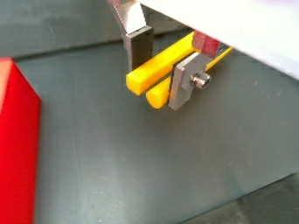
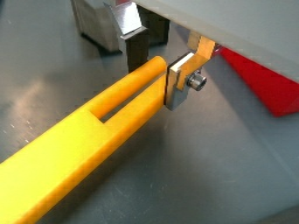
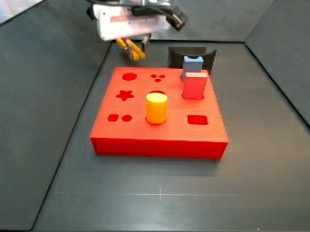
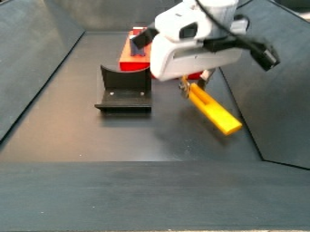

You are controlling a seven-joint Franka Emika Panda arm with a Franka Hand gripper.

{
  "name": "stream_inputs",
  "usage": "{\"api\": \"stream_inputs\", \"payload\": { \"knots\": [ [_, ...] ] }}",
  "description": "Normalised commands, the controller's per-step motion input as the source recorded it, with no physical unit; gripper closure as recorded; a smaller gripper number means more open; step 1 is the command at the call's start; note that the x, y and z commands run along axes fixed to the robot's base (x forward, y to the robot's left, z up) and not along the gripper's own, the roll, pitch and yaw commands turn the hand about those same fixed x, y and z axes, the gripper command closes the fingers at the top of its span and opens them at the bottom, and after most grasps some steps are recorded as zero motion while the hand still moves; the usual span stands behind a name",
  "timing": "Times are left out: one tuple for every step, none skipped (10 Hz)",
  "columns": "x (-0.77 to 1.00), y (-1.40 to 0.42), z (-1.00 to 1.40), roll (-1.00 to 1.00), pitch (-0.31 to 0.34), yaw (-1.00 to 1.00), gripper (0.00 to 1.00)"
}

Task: Pick up the square-circle object. Move up. Rotate the square-circle object. Place the square-circle object on the fixture. Regrasp the square-circle object. Move to above the board. Insert the square-circle object.
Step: Move up, then rotate the square-circle object.

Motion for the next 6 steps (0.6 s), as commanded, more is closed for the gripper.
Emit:
{"api": "stream_inputs", "payload": {
  "knots": [
    [-0.02, 0.00, 0.30, 0.07, 0.064, -0.01, 1.00],
    [-0.02, 0.00, 0.17, 0.09, 0.076, -0.01, 1.00],
    [0.08, 0.51, 0.83, 0.00, 0.000, 0.00, 1.00],
    [0.08, 0.49, 0.78, 0.00, 0.007, 0.00, 1.00],
    [0.04, 0.26, 0.66, -0.02, 0.055, -0.01, 1.00],
    [0.03, 0.15, 0.53, -0.02, 0.071, -0.01, 1.00]
  ]
}}
